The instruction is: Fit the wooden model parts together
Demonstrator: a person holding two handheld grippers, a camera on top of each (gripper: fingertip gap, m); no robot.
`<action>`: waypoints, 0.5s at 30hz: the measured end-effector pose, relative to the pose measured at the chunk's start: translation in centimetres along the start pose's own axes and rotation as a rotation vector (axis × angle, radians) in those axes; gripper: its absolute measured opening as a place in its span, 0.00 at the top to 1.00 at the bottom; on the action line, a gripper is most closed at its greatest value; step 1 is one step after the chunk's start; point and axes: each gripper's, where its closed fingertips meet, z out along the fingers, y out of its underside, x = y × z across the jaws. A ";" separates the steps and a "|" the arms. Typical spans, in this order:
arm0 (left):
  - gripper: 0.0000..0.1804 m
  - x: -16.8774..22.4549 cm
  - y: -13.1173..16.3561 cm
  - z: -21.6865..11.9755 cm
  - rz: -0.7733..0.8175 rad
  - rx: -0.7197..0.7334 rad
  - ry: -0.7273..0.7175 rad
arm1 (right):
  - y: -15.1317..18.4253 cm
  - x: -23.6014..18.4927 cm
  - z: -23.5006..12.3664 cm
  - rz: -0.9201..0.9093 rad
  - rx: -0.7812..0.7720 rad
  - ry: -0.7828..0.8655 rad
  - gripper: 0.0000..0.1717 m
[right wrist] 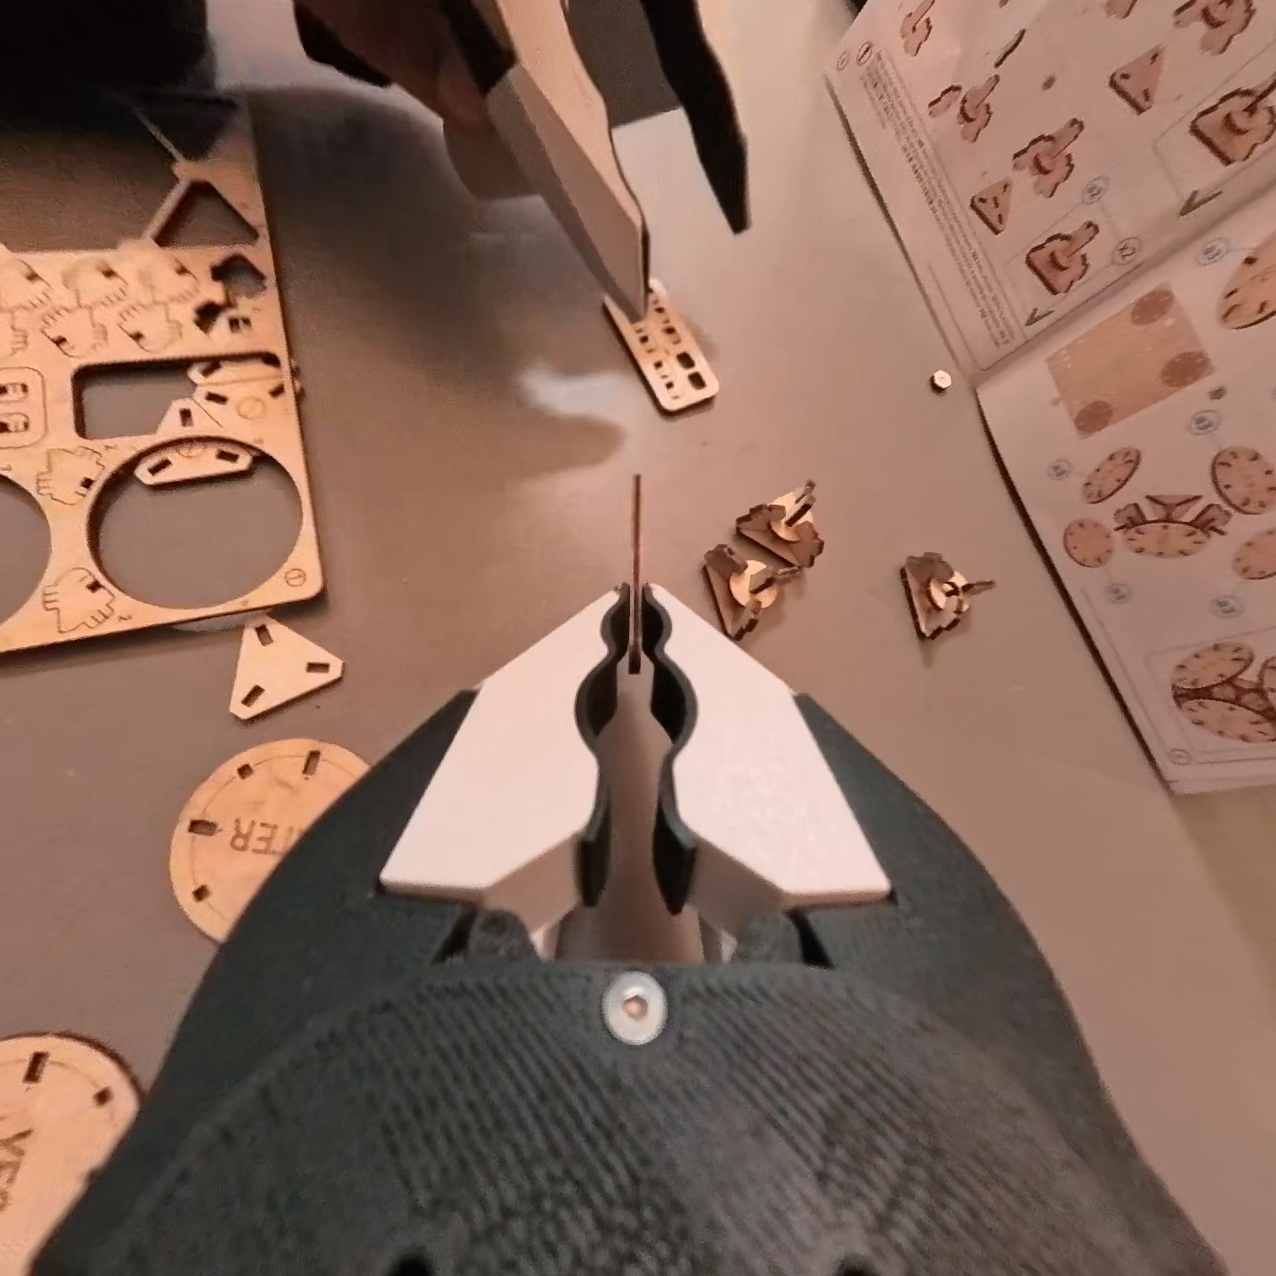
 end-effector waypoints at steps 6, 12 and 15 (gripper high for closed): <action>0.66 -0.4 2.8 1.2 0.002 -0.139 0.002 | -0.2 0.2 -0.3 -0.001 0.042 -0.002 1.00; 0.88 1.1 2.9 1.0 -0.022 -0.158 0.090 | -0.4 0.2 -0.1 -0.021 0.060 0.012 1.00; 0.88 1.3 3.0 0.9 0.010 -0.174 0.083 | -0.4 -0.5 0.3 -0.035 0.063 -0.013 1.00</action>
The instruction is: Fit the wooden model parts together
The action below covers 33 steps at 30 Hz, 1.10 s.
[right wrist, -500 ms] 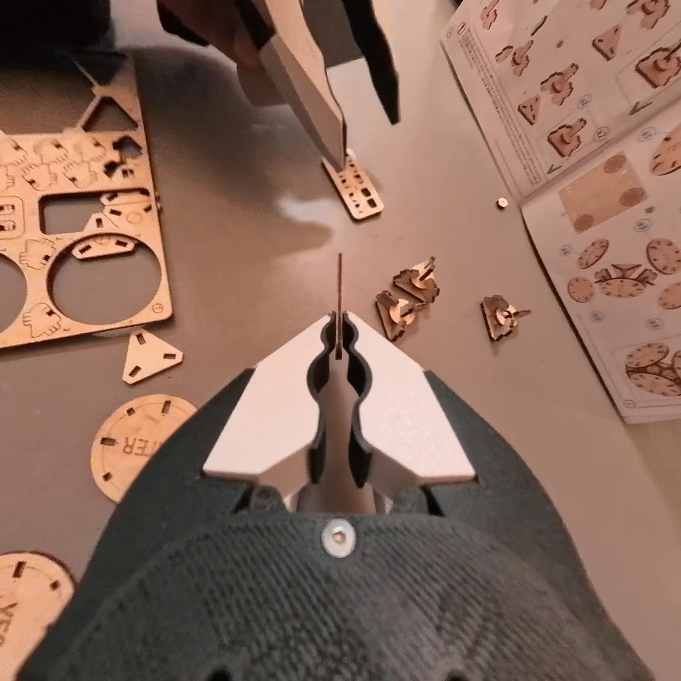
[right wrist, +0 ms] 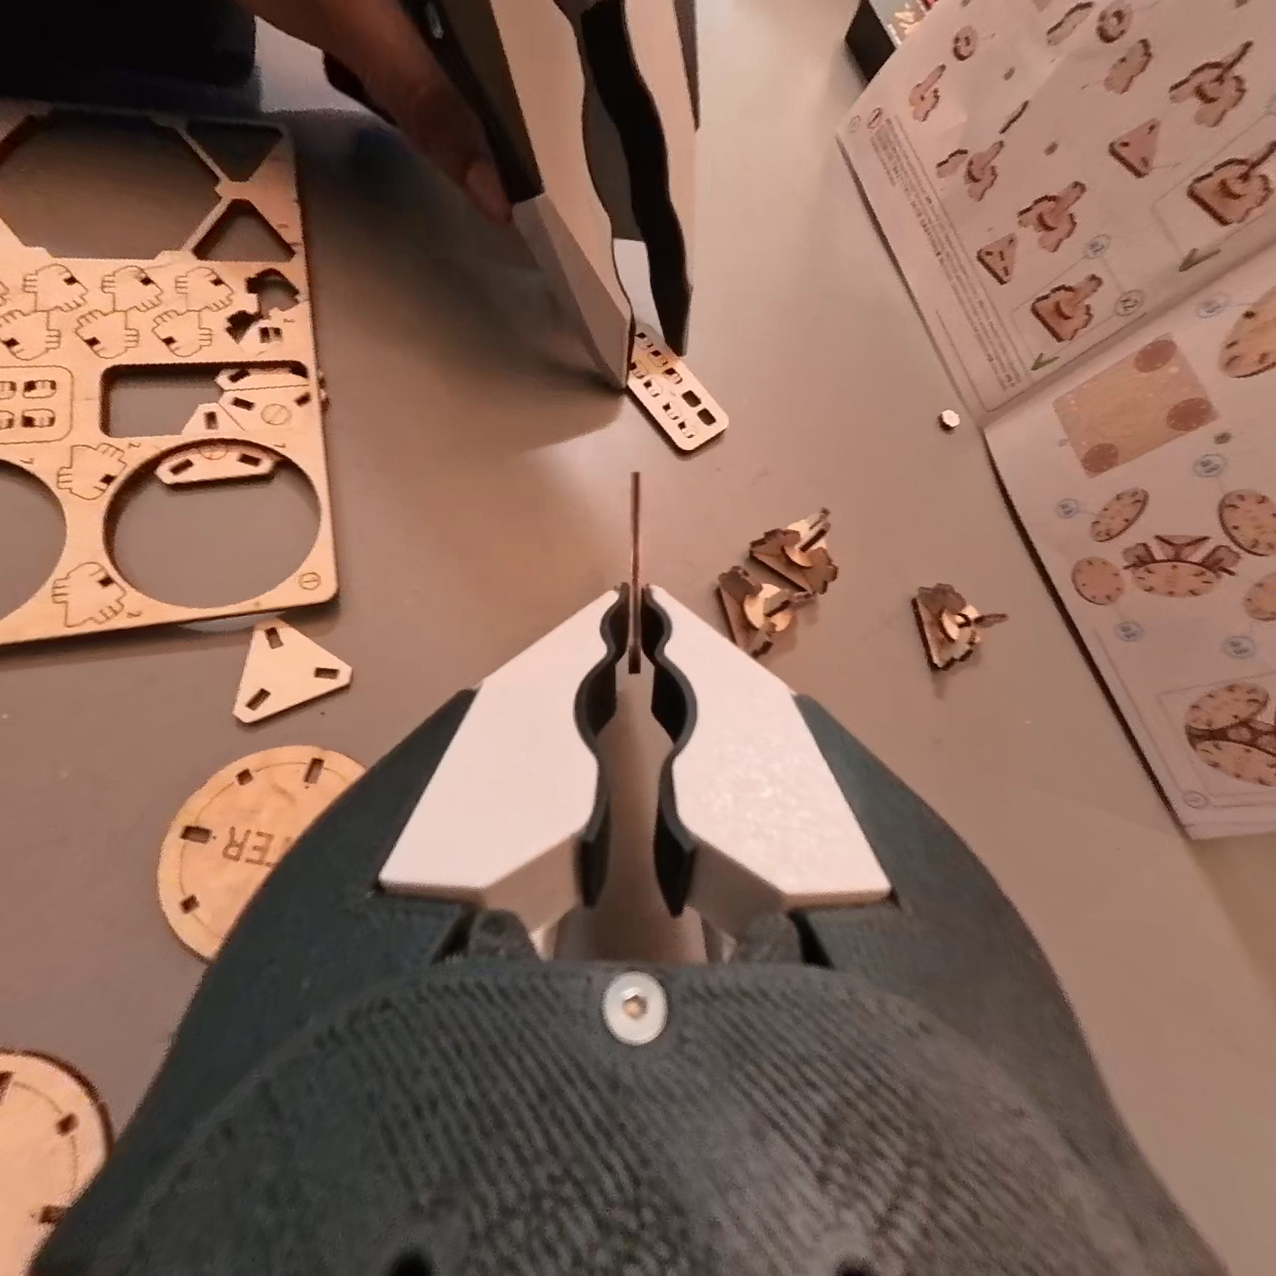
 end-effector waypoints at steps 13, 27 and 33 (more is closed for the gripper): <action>0.88 5.9 -4.9 -1.2 0.298 0.245 0.046 | -3.0 0.0 -1.2 0.299 0.265 -0.187 0.74; 0.86 9.8 -7.1 -1.4 0.315 0.415 0.140 | -5.4 0.4 -3.5 0.603 0.497 -0.437 1.00; 0.90 9.5 -7.5 -2.5 0.107 0.464 0.340 | -4.2 0.0 -2.6 0.429 0.352 -0.312 1.00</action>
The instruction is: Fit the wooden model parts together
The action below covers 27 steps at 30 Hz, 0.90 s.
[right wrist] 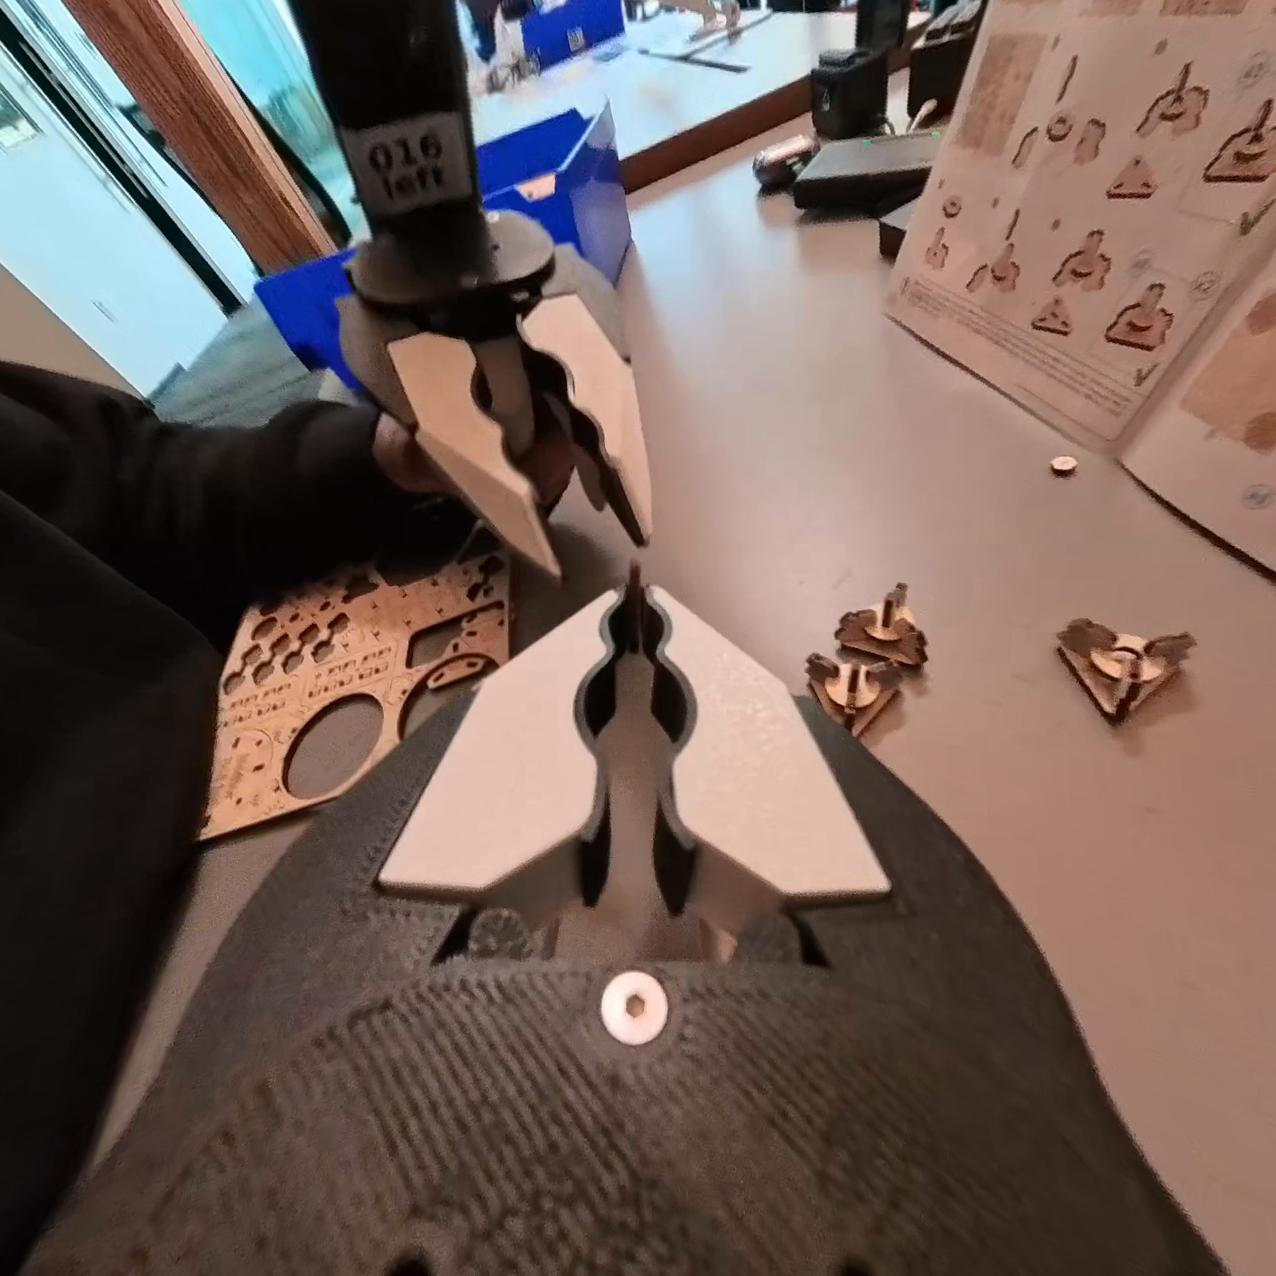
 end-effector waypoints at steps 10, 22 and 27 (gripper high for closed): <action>0.91 -0.2 1.4 0.2 -0.053 -0.090 0.024 | -0.5 -1.2 0.0 0.107 0.031 -0.109 1.00; 1.00 0.1 -1.7 -1.1 -0.282 0.156 0.177 | -1.5 -0.9 -0.2 0.081 0.099 -0.077 0.88; 1.00 0.6 -2.1 -0.9 -0.395 0.218 0.277 | -2.5 -1.3 -0.4 0.055 0.175 -0.074 0.94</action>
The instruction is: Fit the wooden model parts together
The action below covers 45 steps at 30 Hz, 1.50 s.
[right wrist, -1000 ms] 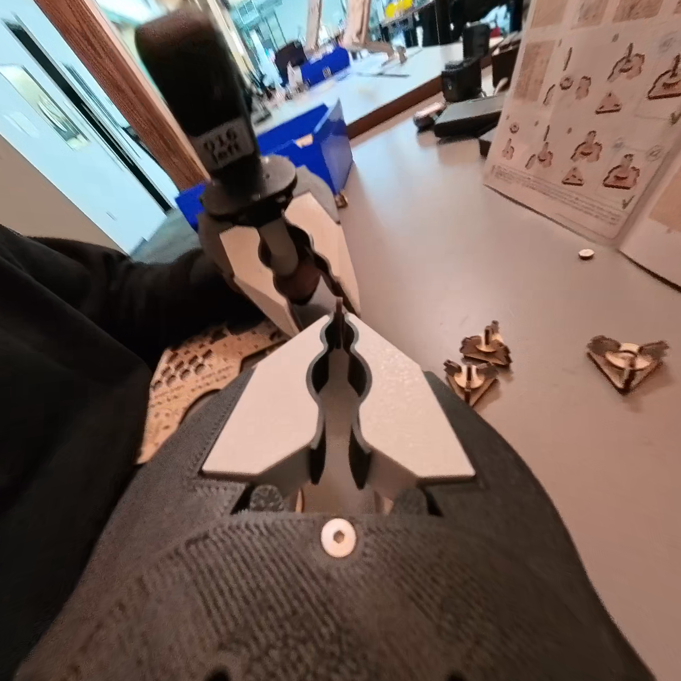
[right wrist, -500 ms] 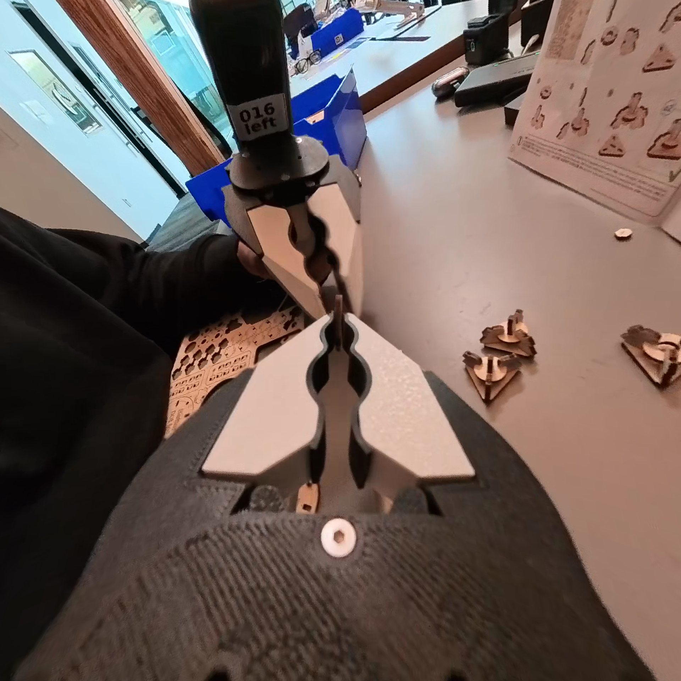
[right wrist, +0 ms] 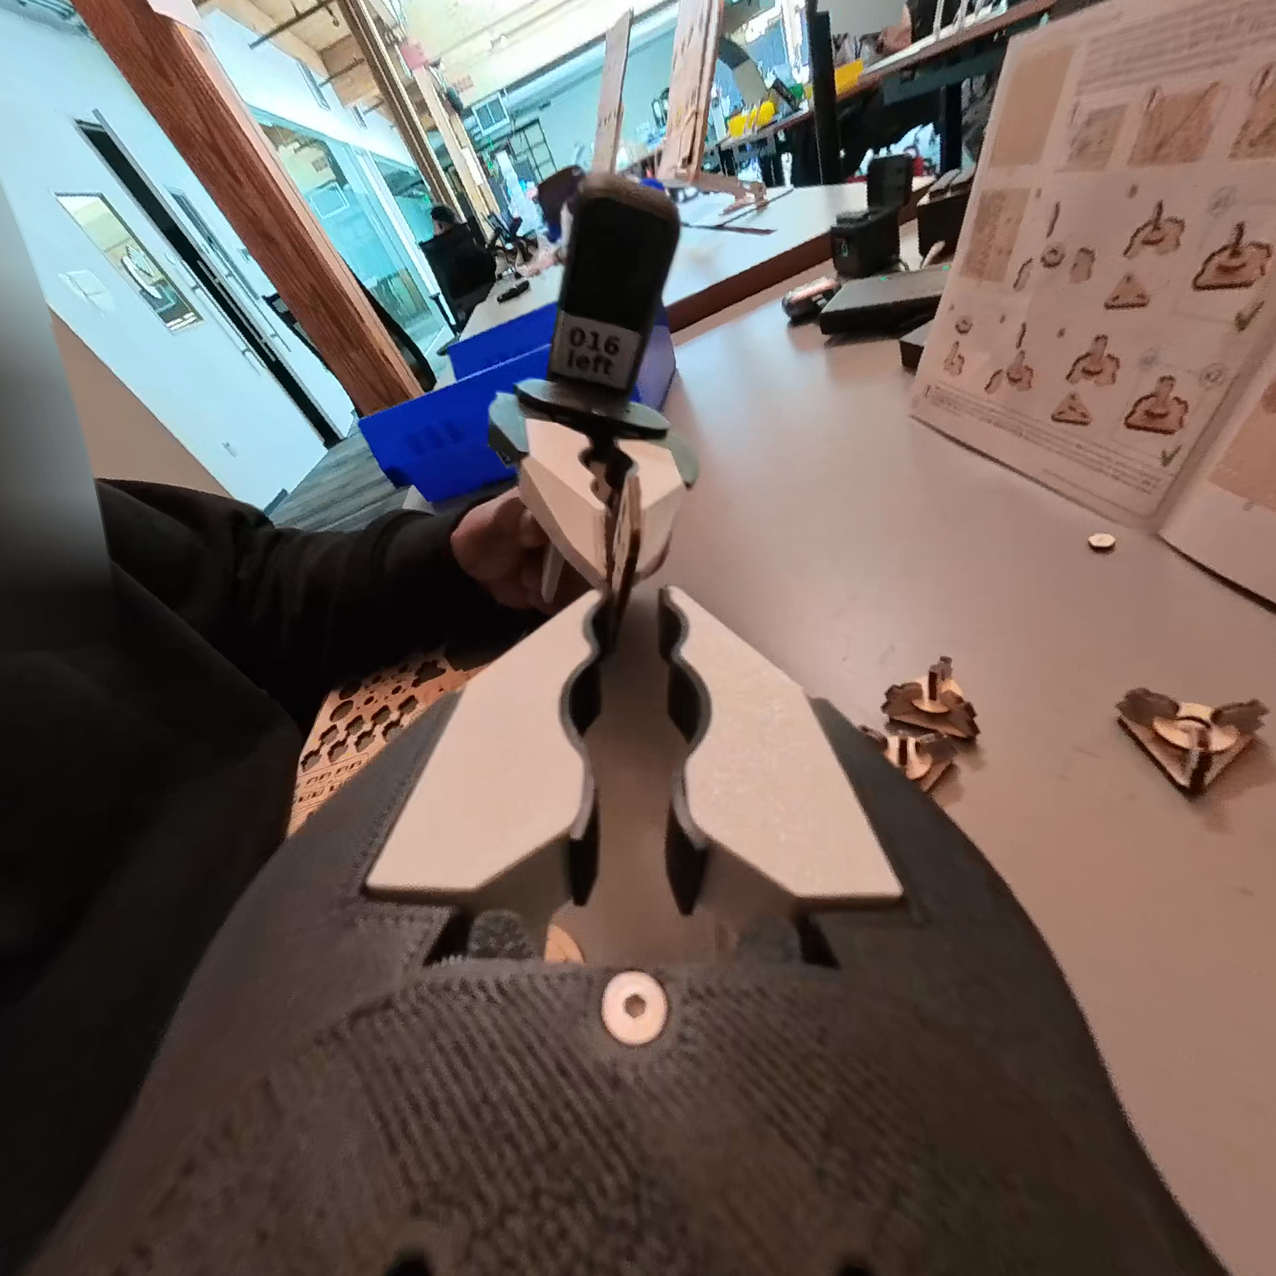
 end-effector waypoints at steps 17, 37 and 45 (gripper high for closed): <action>0.99 -1.5 0.2 -0.3 0.111 -0.033 -0.169 | 0.7 0.7 0.3 0.052 -0.066 0.077 1.00; 1.00 -2.3 0.7 -0.4 0.041 -0.045 -0.283 | 1.8 1.1 0.7 -0.151 -0.155 0.226 0.99; 1.00 -2.1 0.1 -0.5 0.032 0.005 -0.264 | 1.1 0.9 0.7 -0.249 -0.120 0.245 0.99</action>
